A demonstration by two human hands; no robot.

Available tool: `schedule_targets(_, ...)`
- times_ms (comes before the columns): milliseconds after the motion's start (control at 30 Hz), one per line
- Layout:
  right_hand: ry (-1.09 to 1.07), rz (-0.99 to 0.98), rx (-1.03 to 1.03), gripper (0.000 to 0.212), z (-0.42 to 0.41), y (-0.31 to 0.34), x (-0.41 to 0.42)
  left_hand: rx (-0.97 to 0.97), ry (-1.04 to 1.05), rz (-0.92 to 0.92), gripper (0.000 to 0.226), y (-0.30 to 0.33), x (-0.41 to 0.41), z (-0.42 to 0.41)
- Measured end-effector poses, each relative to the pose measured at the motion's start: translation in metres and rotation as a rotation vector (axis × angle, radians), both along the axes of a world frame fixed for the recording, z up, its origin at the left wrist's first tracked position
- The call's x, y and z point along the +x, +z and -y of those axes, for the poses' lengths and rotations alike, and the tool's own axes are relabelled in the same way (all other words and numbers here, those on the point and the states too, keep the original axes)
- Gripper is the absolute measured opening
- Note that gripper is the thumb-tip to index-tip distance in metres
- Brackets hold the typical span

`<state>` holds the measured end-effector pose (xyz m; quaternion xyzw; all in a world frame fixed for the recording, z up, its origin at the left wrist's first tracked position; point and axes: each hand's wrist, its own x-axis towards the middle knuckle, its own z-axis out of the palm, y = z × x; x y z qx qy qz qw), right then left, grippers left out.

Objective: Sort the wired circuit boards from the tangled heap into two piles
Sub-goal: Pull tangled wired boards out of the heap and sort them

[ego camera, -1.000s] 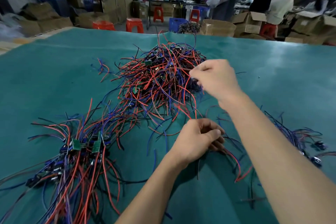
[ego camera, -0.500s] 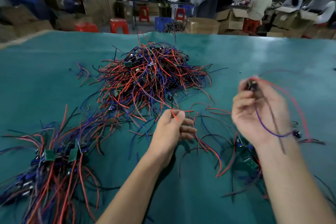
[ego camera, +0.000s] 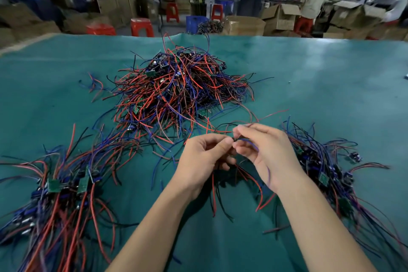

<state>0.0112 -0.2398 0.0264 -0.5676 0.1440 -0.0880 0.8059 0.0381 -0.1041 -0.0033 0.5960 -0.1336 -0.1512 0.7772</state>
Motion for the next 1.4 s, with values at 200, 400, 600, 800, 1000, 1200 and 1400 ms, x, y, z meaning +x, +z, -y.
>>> schedule_targets(200,0.040,0.077,0.582,0.025,0.018,0.007,0.002,-0.167,-0.009,-0.142,0.009,0.006,0.002,-0.004)
schedule_targets(400,0.059,0.053,0.593,0.034,-0.003,-0.014,0.007,-0.378,-0.071,-0.337,0.016,0.009,0.003,-0.005)
schedule_targets(600,0.243,0.120,0.237,0.026,-0.009,-0.016,0.003,-0.375,-0.088,-0.290,0.018,0.008,0.005,-0.008)
schedule_targets(800,0.139,0.146,0.069,0.022,-0.001,-0.011,-0.001,-0.098,-0.060,-0.083,0.022,0.004,-0.001,-0.005)
schedule_targets(1000,0.230,0.098,0.000,0.033,0.007,-0.013,0.000,-0.080,-0.024,-0.024,0.021,0.006,0.000,-0.006)
schedule_targets(1200,0.341,0.130,0.026,0.028,0.009,-0.014,-0.001,-0.051,-0.076,-0.096,0.028,0.005,0.003,-0.011)
schedule_targets(1400,0.319,0.192,0.078,0.028,0.010,-0.017,0.000,-0.077,-0.106,-0.056,0.023,0.005,0.003,-0.011)
